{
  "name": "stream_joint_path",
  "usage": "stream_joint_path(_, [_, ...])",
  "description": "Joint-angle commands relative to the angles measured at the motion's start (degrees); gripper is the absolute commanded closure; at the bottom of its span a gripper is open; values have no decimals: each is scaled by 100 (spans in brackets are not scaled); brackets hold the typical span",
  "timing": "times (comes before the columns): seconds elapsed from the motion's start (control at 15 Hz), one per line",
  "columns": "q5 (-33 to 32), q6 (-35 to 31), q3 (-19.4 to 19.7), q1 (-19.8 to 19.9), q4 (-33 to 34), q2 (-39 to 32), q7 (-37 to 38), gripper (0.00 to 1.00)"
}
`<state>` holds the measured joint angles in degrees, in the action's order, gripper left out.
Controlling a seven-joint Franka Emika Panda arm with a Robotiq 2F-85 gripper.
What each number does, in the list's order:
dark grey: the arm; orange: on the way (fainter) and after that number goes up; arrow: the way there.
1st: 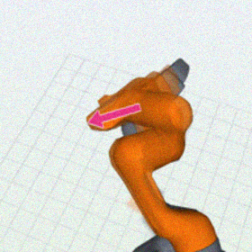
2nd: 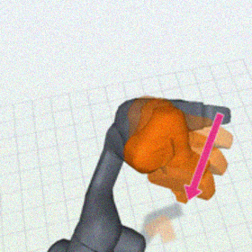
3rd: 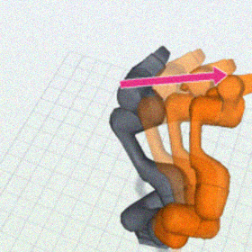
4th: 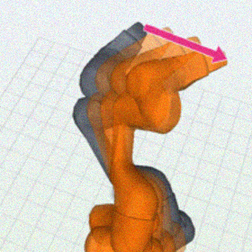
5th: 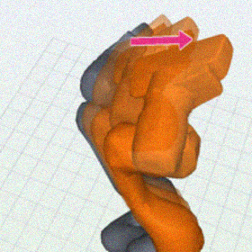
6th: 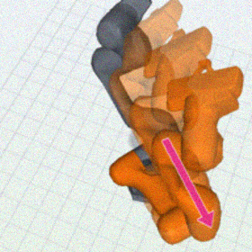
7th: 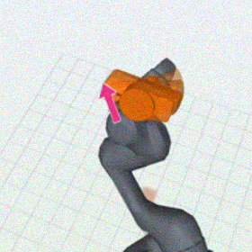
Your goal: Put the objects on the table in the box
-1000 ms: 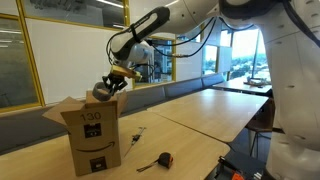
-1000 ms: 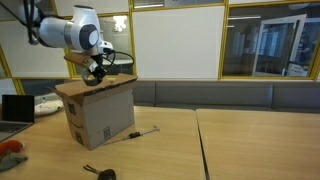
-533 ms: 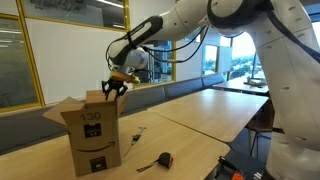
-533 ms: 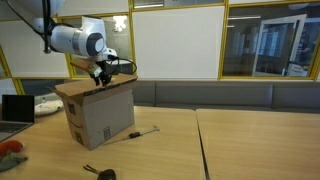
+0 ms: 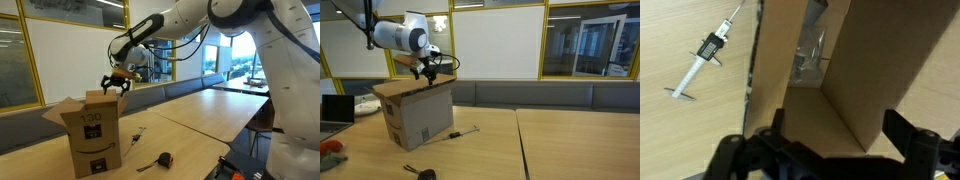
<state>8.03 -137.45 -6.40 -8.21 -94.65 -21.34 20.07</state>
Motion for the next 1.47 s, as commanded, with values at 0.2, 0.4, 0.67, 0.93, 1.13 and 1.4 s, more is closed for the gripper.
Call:
stream_joint_path(0.2, [-605,-182,468,-44,-1277,1437,481,0])
stream_joint_path(0.4, [-1163,-125,607,56,-2074,2151,924,0])
stream_joint_path(0.67, [-1564,309,561,345,-2899,2685,1118,0])
stream_joint_path(0.93, [-1411,643,482,473,-3429,2755,722,0])
stream_joint_path(1.13, [-1308,724,418,419,-3689,2596,181,0])
stream_joint_path(1.4, [-1282,650,327,392,-3952,2232,-502,0])
